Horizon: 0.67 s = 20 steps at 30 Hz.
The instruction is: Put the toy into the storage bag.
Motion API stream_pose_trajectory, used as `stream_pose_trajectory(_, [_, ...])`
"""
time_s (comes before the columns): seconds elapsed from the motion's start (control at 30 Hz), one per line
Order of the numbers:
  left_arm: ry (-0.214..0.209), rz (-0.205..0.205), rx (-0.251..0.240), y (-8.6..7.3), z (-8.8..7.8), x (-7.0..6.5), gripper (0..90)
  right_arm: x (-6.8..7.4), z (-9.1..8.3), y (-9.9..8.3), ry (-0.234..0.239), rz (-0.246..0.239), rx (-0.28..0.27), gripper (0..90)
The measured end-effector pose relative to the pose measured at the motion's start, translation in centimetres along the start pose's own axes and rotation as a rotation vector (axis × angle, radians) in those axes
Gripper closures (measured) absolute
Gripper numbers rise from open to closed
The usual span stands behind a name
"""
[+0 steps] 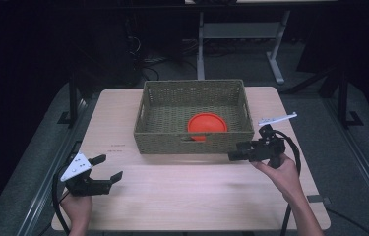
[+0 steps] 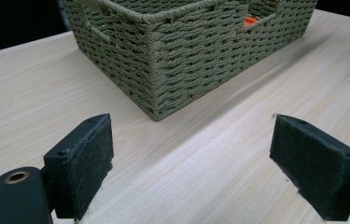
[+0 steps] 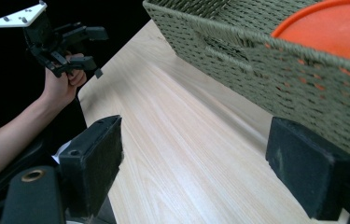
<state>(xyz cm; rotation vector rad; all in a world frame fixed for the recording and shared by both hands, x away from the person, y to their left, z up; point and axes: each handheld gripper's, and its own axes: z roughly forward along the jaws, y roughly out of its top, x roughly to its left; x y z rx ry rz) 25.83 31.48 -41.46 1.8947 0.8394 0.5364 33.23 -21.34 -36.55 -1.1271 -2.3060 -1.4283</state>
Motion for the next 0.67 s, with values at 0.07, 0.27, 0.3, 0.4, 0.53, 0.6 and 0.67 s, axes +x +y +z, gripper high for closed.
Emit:
stream_pose_trajectory(0.07, [0.000,0.007,-0.001,0.0,0.0,0.0,12.6,-0.2,-0.1,-0.4,0.000,0.000,-0.002,17.9])
stream_pose_trajectory(0.27, [0.002,-0.004,-0.001,-0.1,-0.1,0.0,12.7,-1.0,-0.4,-2.0,-0.001,0.029,-0.008,17.9])
stream_pose_trajectory(0.3, [0.002,-0.003,-0.001,-0.1,-0.1,0.0,12.6,-1.0,-0.6,-2.3,0.001,0.036,-0.015,18.1])
stream_pose_trajectory(0.4, [0.001,0.000,0.001,-0.1,-0.1,-0.1,12.6,-1.2,-0.9,-2.9,-0.005,0.045,-0.015,18.1])
stream_pose_trajectory(0.53, [0.007,-0.004,0.000,-0.1,-0.1,-0.1,12.7,-1.6,-1.3,-4.2,-0.015,0.062,-0.027,18.7])
stream_pose_trajectory(0.6, [0.005,-0.004,0.000,-0.1,-0.1,-0.1,12.6,-1.5,-1.4,-5.1,-0.017,0.058,-0.037,18.8])
stream_pose_trajectory(0.67, [0.006,-0.001,0.003,-0.1,-0.1,-0.1,12.7,-1.4,-1.5,-5.7,-0.026,0.049,-0.041,18.7])
